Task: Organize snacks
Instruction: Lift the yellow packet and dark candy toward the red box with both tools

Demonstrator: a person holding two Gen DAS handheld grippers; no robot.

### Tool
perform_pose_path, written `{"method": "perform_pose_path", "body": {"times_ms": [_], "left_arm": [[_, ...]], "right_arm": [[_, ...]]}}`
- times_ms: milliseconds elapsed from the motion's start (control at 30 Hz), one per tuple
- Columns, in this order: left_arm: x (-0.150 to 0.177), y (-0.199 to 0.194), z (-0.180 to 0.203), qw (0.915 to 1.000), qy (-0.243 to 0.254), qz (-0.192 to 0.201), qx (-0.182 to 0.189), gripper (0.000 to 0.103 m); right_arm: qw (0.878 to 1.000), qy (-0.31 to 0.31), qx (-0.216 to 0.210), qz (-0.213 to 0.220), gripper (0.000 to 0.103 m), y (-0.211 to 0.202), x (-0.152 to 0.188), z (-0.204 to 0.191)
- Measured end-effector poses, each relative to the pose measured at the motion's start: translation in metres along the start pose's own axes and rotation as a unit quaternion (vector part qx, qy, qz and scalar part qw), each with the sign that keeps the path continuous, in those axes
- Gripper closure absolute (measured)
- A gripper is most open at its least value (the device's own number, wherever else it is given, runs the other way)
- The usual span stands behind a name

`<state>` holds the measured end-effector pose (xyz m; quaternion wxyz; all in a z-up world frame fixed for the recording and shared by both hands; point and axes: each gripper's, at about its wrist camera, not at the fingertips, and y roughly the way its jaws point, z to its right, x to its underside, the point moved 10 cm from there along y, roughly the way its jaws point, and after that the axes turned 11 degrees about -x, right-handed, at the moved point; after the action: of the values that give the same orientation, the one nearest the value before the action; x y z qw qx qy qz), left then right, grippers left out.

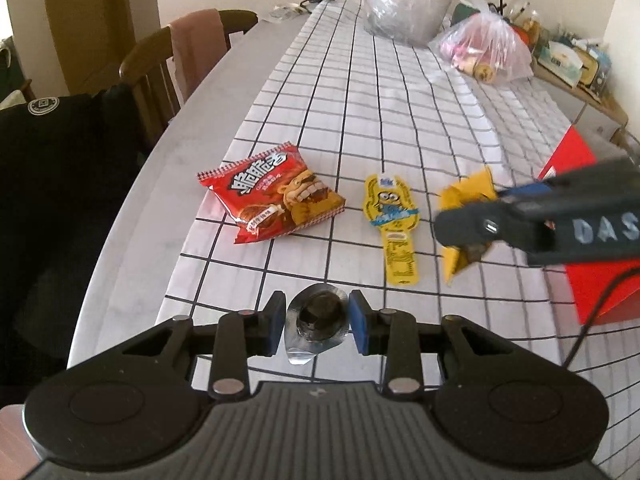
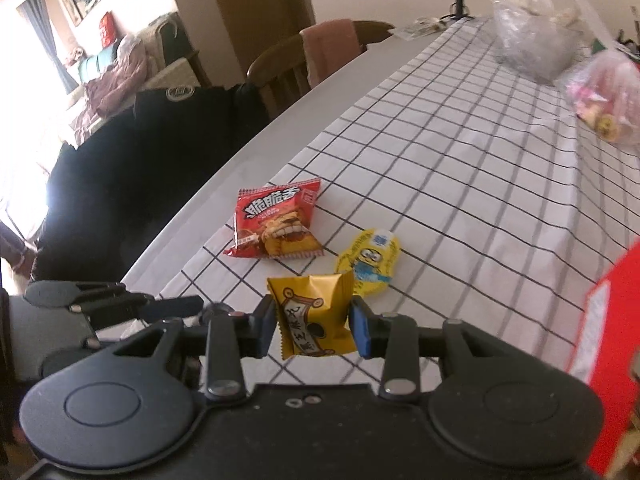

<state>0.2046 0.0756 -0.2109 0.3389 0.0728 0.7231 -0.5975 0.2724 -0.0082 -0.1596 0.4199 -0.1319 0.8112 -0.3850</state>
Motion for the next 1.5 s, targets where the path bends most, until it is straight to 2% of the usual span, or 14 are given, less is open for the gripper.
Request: {"method": "perform_pose_path", "body": {"times_ms": [400,633,900,1233,1500], "left_arm": [[-0.023,-0.056,0.041,0.9985,0.018,0.036,0.038,0.07],[-0.042,-0.081,0.086,0.995,0.041,0.049,0.077,0.07],[-0.058,-0.11,0.151,0.9869,0.084,0.077,0.115,0.07],[-0.066,-0.122,0.227,0.9772,0.133,0.083,0.144,0.07],[-0.068,-0.111,0.279,0.9721,0.16,0.071,0.157,0.069]], "right_arm": [[0.996,0.051,0.043,0.061,0.065,-0.089,0.029,0.036],[0.989,0.079,0.077,0.101,0.065,-0.145,0.046,0.063],[0.978,0.111,0.118,0.135,0.065,-0.198,0.067,0.102],[0.965,0.145,0.162,0.148,0.065,-0.24,0.098,0.147],[0.953,0.179,0.199,0.143,0.065,-0.254,0.122,0.191]]}}
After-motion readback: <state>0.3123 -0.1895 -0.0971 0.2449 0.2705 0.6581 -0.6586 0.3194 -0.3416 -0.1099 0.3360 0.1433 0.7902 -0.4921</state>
